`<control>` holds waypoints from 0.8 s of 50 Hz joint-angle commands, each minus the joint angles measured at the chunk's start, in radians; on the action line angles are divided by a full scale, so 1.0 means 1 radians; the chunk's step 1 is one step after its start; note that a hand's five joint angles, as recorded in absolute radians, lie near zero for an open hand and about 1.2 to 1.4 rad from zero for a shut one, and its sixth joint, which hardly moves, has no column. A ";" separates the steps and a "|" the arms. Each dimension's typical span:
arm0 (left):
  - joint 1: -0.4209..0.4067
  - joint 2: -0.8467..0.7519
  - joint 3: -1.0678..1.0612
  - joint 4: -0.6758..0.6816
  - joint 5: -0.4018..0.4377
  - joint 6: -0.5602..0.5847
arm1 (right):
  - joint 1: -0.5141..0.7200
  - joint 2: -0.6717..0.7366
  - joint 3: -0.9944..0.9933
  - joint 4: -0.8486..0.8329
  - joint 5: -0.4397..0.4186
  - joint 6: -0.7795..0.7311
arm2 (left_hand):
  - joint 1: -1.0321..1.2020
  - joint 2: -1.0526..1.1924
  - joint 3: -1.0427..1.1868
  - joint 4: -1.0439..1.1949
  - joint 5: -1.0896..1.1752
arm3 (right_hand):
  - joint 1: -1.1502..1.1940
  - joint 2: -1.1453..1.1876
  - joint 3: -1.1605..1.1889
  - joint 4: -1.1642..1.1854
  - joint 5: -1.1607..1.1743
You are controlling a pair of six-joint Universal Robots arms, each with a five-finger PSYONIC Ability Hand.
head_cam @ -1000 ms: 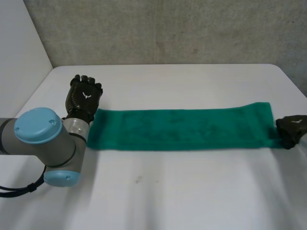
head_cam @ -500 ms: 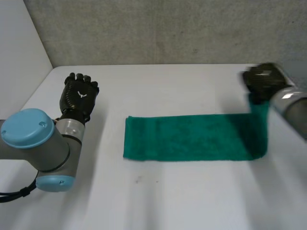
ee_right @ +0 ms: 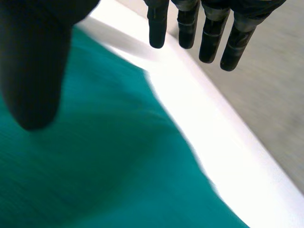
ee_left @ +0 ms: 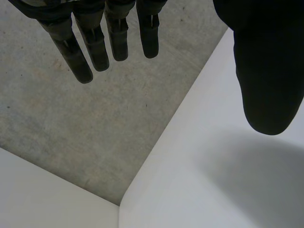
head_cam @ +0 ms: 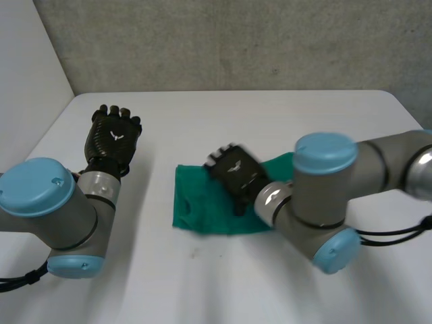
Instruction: Fold the towel.
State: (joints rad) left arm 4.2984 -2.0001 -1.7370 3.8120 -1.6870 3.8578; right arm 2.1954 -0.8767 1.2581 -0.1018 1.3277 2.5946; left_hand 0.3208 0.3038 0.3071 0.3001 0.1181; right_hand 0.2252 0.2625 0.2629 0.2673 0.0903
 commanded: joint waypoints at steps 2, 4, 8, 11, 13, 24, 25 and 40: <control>-0.002 -0.002 0.002 0.003 0.001 0.000 | -0.193 -0.183 0.174 0.001 0.051 0.113 | -0.007 0.009 0.006 0.013 0.021 | -0.051 -0.088 -0.088 -0.093 -0.090; -0.014 -0.002 0.002 0.005 0.001 0.000 | -0.239 -0.203 0.257 0.001 0.021 0.114 | -0.007 0.009 0.006 0.013 0.021 | -0.051 -0.088 -0.088 -0.093 -0.090; -0.019 -0.005 0.002 0.005 0.001 0.000 | -0.305 -0.208 0.351 -0.010 0.001 0.111 | -0.007 0.009 0.006 0.013 0.021 | -0.051 -0.088 -0.088 -0.093 -0.090; -0.022 -0.006 0.002 0.005 0.001 0.002 | -0.362 -0.202 0.398 -0.013 -0.005 0.102 | -0.007 0.009 0.006 0.013 0.021 | -0.005 -0.043 -0.043 -0.048 -0.045; -0.023 -0.006 0.002 0.005 0.001 0.002 | -0.373 -0.199 0.408 -0.013 -0.009 0.096 | -0.007 0.009 0.006 0.013 0.021 | 0.012 -0.025 -0.025 -0.030 -0.027; -0.031 0.000 -0.003 -0.002 -0.002 0.000 | -0.433 -0.195 0.417 -0.125 -0.030 0.052 | -0.010 0.007 0.003 0.010 0.018 | 1.171 1.134 1.133 1.129 1.131; -0.031 0.000 -0.004 -0.002 -0.002 0.000 | -0.431 -0.203 0.414 -0.136 -0.025 0.053 | -0.010 0.007 0.003 0.010 0.018 | 1.171 1.134 1.133 1.129 1.131; -0.065 0.052 -0.009 -0.008 -0.048 -0.003 | -0.020 -0.119 0.069 0.056 -0.012 0.068 | -0.025 -0.008 -0.011 -0.004 0.003 | 1.171 1.134 1.133 1.129 1.131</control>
State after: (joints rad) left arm 4.2556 -1.9741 -1.7444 3.8085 -1.7103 3.8579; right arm 1.9565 -1.1272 1.4899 -0.1795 1.3195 2.6737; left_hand 0.3110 0.3038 0.3071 0.3001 0.1181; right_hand 0.9203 1.1390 1.1782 1.1919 0.9713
